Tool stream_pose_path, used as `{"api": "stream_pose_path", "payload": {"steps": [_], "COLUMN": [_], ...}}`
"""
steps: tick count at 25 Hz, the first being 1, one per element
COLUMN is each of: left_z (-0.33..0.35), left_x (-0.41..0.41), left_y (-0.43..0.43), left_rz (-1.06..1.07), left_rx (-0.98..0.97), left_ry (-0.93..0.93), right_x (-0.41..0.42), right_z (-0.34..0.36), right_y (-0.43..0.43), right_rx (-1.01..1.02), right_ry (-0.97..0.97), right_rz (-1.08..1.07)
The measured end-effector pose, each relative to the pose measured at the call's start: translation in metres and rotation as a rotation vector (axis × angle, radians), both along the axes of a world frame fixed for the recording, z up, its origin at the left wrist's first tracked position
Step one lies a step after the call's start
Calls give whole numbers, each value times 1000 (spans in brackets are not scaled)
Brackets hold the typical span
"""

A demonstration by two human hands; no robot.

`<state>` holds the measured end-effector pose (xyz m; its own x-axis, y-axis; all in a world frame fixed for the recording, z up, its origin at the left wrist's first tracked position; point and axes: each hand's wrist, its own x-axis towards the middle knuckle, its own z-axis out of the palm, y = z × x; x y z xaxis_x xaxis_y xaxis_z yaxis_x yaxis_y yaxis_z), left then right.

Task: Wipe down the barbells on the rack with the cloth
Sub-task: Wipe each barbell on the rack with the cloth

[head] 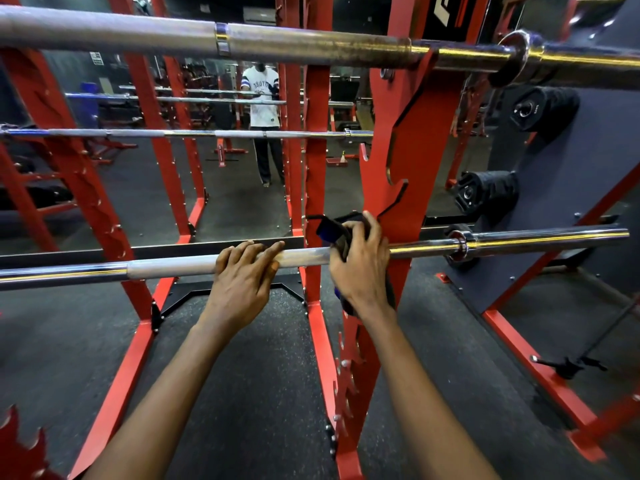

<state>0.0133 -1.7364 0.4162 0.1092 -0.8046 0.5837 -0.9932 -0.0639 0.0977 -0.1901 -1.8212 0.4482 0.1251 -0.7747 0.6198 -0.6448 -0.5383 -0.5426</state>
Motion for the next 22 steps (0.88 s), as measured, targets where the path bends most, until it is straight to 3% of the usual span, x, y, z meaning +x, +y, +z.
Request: {"api": "stream_pose_path", "payload": {"steps": [4, 7, 12, 15, 17, 22], "left_z": [1, 1, 1, 4, 4, 6], "left_x": [-1, -2, 2, 4, 12, 46], "left_y": [1, 0, 1, 1, 5, 28], "left_rz": [0, 7, -1, -15, 16, 85], "left_rx": [6, 9, 22, 57, 40, 97], "left_ry": [0, -2, 10, -21, -43, -38], "right_x": [-10, -17, -11, 0, 3, 21], "right_z": [17, 12, -24, -31, -31, -21], "right_y": [-18, -17, 8, 9, 4, -2], "right_rx": [52, 54, -5, -75, -142, -142], "right_ry": [-212, -270, 42, 129, 128, -82], "right_rz": [230, 160, 98, 112, 112, -42]}}
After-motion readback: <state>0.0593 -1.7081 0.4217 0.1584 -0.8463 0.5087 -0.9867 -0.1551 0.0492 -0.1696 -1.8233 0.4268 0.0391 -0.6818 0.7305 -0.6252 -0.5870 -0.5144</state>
